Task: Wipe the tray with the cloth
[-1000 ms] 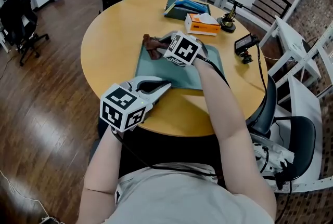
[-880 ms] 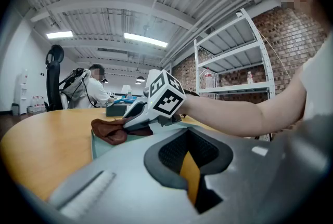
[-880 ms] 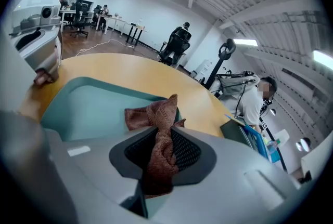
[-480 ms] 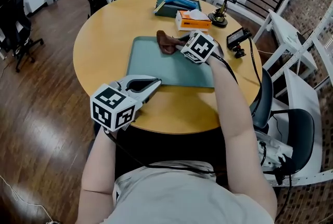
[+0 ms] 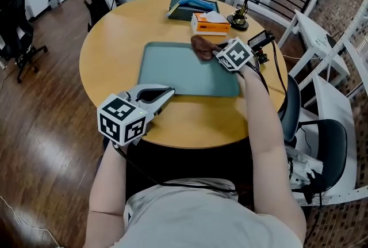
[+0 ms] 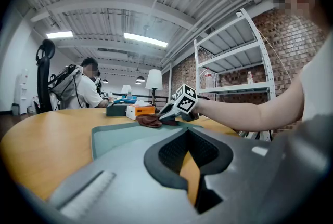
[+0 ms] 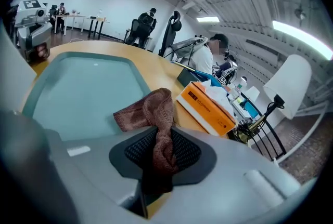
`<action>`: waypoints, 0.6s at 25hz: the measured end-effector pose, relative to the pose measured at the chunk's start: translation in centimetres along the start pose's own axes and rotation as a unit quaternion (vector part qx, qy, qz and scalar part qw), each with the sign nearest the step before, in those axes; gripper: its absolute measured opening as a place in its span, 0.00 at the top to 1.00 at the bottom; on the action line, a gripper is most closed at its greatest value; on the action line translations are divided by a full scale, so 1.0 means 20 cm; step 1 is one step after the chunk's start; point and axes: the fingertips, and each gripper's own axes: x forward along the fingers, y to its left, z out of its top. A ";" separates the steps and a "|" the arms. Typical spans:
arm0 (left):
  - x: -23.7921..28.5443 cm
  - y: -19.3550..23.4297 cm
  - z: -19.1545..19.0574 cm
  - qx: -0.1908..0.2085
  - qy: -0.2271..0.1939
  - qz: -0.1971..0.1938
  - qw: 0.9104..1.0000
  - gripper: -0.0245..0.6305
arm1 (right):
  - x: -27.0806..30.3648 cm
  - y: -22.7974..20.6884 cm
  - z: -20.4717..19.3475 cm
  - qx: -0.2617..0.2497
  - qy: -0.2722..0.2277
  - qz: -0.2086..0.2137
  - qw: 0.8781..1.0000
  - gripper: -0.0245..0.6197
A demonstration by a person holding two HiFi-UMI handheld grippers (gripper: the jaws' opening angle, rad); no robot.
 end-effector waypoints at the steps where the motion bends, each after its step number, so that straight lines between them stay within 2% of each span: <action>1: 0.00 0.00 0.00 0.000 0.000 0.000 1.000 0.96 | -0.01 0.01 -0.01 0.001 -0.003 0.003 1.000 0.84; 8: 0.00 0.00 0.00 0.000 -0.001 0.001 1.000 0.96 | -0.13 0.17 -0.05 -0.035 0.000 0.027 0.999 0.84; 15: 0.01 -0.01 -0.02 0.000 0.002 -0.002 1.000 0.96 | -0.29 0.34 -0.15 -0.042 -0.018 0.037 0.998 0.84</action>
